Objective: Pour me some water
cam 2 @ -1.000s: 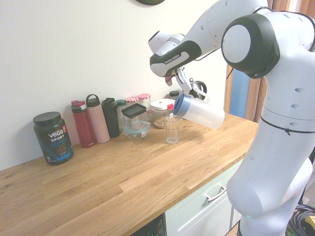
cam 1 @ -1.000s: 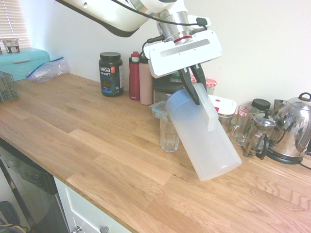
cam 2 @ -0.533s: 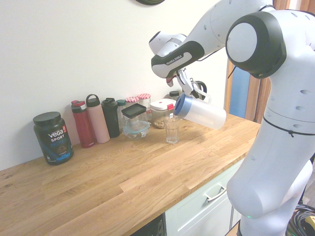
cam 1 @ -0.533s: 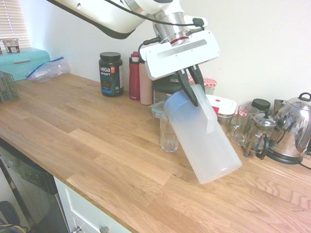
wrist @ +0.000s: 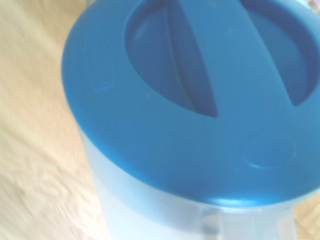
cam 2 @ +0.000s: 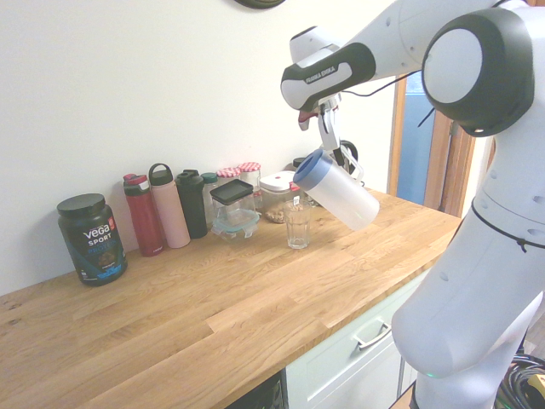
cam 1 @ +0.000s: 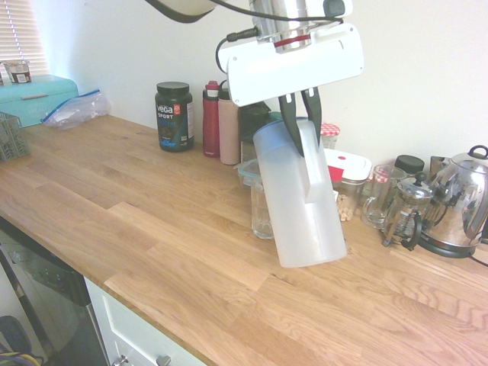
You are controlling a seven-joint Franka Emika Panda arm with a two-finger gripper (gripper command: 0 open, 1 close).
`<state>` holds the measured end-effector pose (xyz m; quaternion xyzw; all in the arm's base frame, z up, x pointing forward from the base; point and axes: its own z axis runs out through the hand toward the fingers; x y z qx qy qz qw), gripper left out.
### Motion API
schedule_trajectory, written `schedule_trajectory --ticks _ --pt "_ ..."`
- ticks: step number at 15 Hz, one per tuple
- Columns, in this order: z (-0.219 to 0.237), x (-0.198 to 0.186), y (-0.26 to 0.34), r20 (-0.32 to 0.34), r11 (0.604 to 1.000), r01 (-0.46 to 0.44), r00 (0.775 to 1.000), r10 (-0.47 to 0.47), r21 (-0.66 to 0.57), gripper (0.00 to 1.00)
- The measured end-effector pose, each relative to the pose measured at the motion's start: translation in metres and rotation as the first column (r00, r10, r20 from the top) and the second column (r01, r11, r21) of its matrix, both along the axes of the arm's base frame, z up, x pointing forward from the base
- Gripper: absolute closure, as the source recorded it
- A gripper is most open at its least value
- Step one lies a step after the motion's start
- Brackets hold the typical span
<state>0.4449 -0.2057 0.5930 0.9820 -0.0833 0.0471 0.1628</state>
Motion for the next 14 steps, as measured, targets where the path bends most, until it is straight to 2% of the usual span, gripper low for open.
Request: schedule_trajectory --ticks 3,6,10,14 --pt "0.008 -0.015 -0.021 0.094 0.989 0.113 0.988 -0.121 0.093 1.00" --pt "-0.005 -0.030 -0.034 0.167 0.962 0.228 0.953 -0.252 0.149 1.00" --pt "-0.009 -0.084 -0.012 0.286 0.916 0.337 0.875 -0.390 0.218 1.00" --pt "-0.017 -0.115 0.045 0.422 0.886 0.367 0.782 -0.459 0.284 1.00"
